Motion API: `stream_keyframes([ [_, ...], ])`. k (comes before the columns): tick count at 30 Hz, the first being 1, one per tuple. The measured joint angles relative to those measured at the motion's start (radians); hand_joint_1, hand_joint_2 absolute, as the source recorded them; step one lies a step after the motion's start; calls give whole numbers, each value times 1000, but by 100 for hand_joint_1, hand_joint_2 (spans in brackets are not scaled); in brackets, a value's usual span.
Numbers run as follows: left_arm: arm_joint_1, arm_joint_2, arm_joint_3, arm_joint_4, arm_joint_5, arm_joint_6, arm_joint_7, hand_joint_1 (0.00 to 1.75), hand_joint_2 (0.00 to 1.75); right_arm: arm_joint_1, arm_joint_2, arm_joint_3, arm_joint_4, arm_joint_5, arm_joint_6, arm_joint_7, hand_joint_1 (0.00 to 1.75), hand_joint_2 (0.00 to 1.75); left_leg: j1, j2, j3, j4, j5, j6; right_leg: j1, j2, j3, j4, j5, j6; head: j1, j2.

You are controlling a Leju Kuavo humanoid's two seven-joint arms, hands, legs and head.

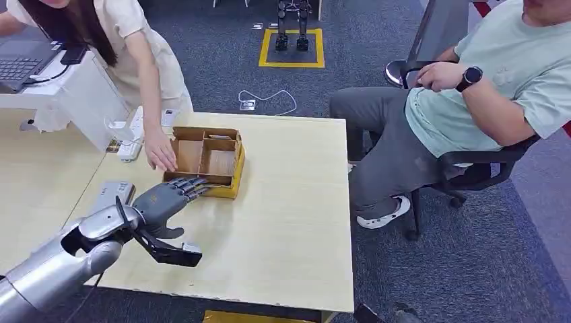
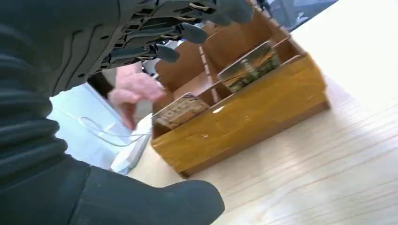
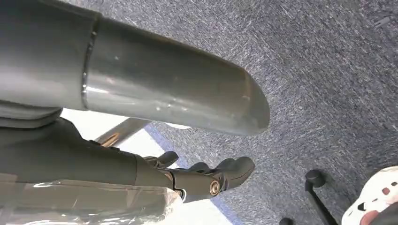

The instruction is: Pass the card to the sensor for recognition and then transmit it.

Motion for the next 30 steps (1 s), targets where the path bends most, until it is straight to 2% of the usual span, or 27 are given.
stream_keyframes([
  [8,25,-101,5,60,-83,60,51,0,175,0,0,-1,0,7,0,3,0,0,0,0,0,0,0,0,0,0,0,0,0,0,0,0],
  [13,35,-181,40,108,-157,109,111,0,175,1,0,-4,0,7,-2,11,0,0,0,0,0,0,0,0,0,0,0,0,0,0,0,0],
  [16,47,-227,71,132,-183,120,125,0,175,2,0,-6,0,7,-3,13,0,0,0,0,0,0,0,0,0,0,0,0,0,0,0,0],
  [23,70,-281,126,159,-233,128,140,0,175,5,0,-10,0,8,-5,13,0,0,0,0,0,0,0,0,0,0,0,0,0,0,0,0],
  [30,81,-304,145,175,-235,129,140,0,175,6,0,-11,0,8,-6,13,0,0,0,0,0,0,0,0,0,0,0,0,0,0,0,0],
])
